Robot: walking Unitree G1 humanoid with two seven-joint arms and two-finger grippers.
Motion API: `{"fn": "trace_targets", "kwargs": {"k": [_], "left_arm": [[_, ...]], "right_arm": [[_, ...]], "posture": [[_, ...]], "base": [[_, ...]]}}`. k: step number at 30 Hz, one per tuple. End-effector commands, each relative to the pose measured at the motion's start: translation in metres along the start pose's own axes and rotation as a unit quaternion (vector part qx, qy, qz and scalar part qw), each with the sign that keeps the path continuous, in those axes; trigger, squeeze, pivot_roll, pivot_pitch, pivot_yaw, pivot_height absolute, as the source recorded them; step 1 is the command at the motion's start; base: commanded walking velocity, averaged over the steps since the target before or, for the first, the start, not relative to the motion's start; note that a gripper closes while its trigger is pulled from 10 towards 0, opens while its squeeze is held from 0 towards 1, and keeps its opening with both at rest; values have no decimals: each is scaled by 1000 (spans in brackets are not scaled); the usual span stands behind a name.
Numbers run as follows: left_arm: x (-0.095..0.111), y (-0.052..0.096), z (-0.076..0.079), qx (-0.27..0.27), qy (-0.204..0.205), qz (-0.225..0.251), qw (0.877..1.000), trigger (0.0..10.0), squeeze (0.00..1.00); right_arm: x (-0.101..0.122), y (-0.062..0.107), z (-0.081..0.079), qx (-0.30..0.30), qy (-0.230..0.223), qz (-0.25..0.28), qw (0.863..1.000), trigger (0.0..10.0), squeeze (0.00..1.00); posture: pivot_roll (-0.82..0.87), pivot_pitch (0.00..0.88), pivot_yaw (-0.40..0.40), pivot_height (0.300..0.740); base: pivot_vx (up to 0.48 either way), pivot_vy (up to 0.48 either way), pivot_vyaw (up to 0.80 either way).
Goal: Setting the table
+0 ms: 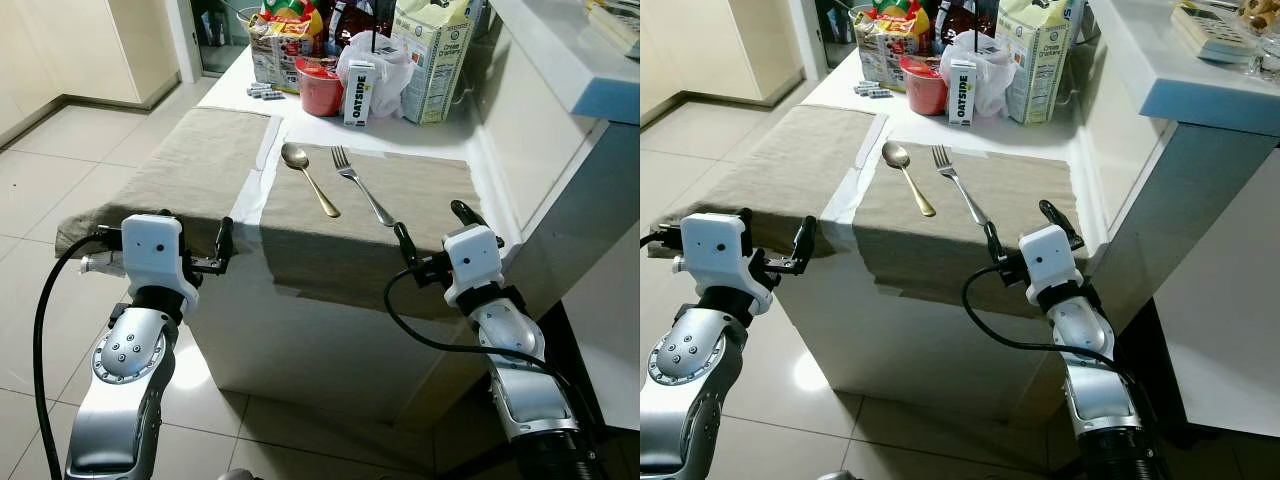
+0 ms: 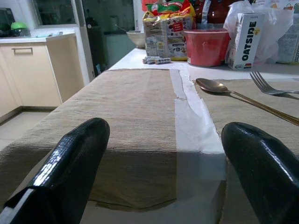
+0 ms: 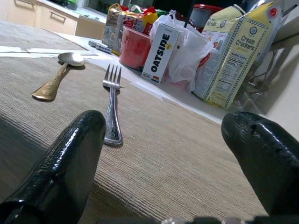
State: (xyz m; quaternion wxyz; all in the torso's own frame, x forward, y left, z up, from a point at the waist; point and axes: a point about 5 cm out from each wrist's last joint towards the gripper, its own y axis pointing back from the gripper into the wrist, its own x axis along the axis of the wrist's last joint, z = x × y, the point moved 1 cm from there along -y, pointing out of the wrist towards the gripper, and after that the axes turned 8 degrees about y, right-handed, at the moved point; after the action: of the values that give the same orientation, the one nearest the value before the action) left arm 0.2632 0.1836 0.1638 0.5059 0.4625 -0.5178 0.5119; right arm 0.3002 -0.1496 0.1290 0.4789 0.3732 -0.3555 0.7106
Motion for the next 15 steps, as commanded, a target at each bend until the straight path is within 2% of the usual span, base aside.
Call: {"fn": "trace_targets", "kwargs": {"k": [1, 9, 10, 11, 12, 13, 15], "left_arm": [[5, -1, 3, -9, 2, 9, 1000, 10000, 0], [5, -1, 3, -9, 2, 9, 1000, 10000, 0], [1, 4, 2, -12, 5, 1, 1000, 10000, 0], [-11, 20, 2, 6, 27, -14, 1000, 10000, 0], [-18, 32, 2, 20, 41, -23, 999, 10000, 0], [-22, 39, 3, 31, 49, -28, 998, 10000, 0], [-23, 42, 3, 34, 47, -27, 998, 10000, 0]], "right_arm": [[4, -2, 3, -3, -3, 8, 1000, 10000, 1000], [4, -2, 3, -3, -3, 8, 1000, 10000, 1000], [-1, 7, 0, 16, -22, -10, 1000, 10000, 1000], [-2, 3, -17, 47, -91, -33, 994, 10000, 0], [-2, 0, -29, 71, -141, -46, 986, 10000, 0], [0, -3, -38, 87, -167, -50, 981, 10000, 0], [1, -5, -42, 95, -175, -51, 979, 10000, 0]], "posture": [[1, 0, -29, 740], [1, 0, -29, 740], [1, 0, -29, 740], [32, 0, -37, 740], [32, 0, -37, 740], [32, 0, -37, 740], [34, 0, -40, 740]], "base": [[0, 0, 0], [0, 0, 0], [0, 0, 0], [0, 0, 0], [0, 0, 0], [0, 0, 0], [0, 0, 0]]}}
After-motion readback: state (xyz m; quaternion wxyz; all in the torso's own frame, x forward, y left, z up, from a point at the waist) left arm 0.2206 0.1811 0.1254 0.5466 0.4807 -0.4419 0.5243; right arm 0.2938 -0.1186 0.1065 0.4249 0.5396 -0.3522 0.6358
